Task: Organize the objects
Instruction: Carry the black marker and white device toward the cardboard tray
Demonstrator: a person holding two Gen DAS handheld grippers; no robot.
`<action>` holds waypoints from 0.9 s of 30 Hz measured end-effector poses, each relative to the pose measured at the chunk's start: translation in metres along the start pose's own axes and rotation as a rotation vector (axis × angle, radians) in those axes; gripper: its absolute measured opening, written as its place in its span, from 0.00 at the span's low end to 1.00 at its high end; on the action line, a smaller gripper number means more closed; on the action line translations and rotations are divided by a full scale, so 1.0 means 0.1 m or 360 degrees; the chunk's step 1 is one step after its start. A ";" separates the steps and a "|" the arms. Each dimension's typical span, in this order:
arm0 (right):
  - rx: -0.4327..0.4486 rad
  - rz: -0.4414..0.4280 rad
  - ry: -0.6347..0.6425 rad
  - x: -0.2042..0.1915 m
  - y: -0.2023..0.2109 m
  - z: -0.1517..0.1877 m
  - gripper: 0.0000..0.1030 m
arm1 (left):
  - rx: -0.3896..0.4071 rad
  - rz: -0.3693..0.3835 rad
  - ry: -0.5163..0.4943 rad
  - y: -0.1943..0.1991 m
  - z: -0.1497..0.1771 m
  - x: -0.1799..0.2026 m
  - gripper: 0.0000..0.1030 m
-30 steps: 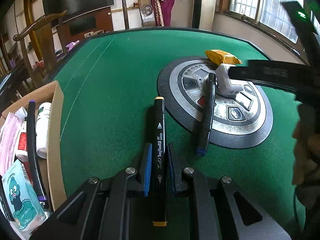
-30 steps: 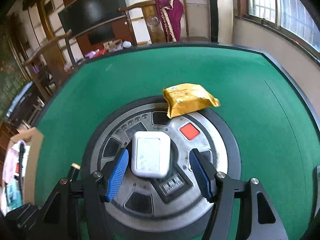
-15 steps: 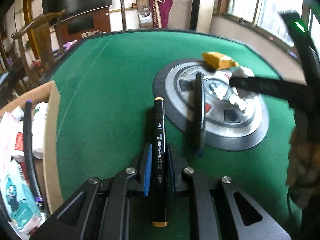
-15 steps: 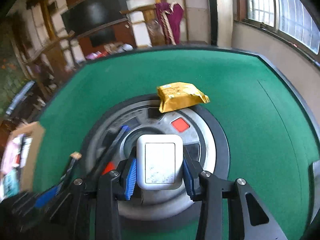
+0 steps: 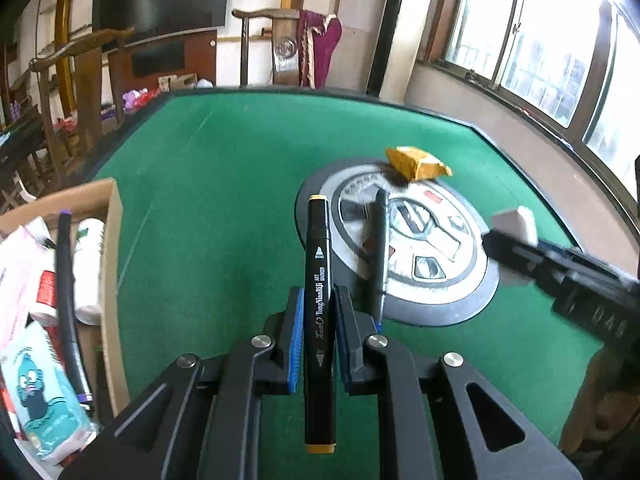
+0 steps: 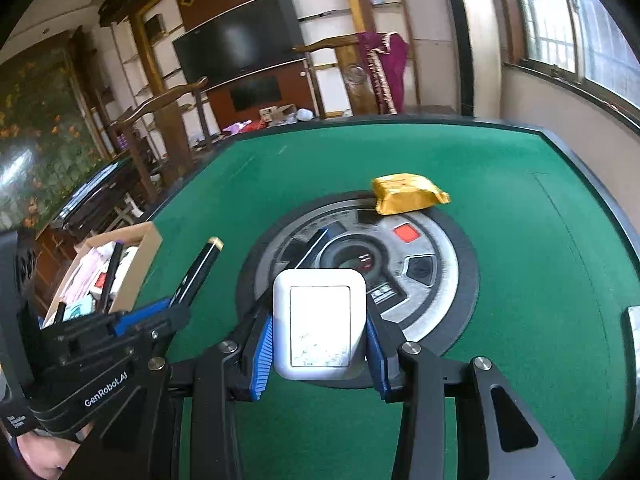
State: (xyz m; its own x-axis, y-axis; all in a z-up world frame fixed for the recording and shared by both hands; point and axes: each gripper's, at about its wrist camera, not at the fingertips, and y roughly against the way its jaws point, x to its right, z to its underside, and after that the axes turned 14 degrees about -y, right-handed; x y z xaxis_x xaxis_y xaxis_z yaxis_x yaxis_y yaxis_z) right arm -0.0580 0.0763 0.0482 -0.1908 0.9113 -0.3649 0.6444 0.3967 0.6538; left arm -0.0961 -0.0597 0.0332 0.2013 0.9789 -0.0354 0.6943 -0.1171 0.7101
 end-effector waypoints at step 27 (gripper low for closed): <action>0.0041 -0.0134 0.0125 -0.68 0.11 0.30 0.42 | 0.0323 -0.0361 0.0001 0.79 0.25 -0.16 0.14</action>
State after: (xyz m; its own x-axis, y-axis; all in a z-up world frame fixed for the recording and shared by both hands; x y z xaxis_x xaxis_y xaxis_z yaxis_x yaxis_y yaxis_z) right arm -0.0156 0.0156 0.0600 -0.3018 0.8811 -0.3640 0.6421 0.4701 0.6055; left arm -0.0277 -0.0887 0.0720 0.0251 0.9840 -0.1764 0.8455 0.0732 0.5289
